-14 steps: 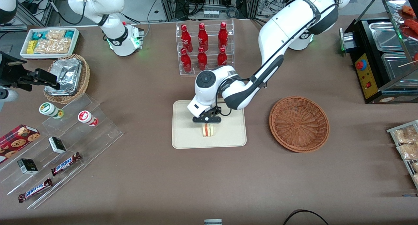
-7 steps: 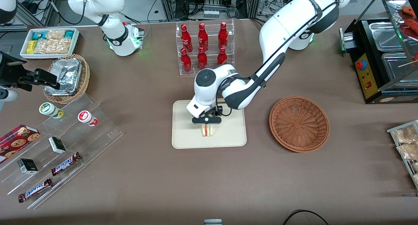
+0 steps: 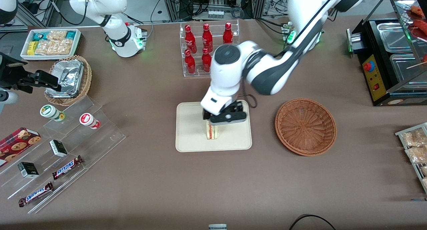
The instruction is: Place sandwich from basket to tray
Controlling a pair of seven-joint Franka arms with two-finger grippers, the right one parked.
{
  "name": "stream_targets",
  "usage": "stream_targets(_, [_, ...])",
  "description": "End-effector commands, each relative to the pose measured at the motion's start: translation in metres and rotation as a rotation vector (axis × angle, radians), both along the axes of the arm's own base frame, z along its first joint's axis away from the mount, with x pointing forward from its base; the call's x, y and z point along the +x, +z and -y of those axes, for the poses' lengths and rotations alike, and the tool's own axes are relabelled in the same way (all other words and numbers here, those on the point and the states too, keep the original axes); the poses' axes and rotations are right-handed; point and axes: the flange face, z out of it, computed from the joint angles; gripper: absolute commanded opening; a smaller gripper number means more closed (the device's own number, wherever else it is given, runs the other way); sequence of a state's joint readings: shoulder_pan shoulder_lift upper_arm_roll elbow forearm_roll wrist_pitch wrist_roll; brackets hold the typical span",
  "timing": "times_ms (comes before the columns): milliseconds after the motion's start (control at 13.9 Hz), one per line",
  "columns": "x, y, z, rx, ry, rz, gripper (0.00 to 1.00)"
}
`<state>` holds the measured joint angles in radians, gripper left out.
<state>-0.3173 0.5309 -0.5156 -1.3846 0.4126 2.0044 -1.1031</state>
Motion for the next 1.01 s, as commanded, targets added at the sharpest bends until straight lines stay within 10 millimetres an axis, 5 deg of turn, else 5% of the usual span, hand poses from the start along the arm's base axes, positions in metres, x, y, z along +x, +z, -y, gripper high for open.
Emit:
stream_targets(0, [0.014,0.050,-0.064,0.028,0.135,0.015,1.00])
stream_targets(433, [0.038,0.099,-0.186,0.098,0.217,-0.086,1.00])
stream_targets(938, [0.030,0.130,-0.294,0.105,0.032,-0.213,1.00])
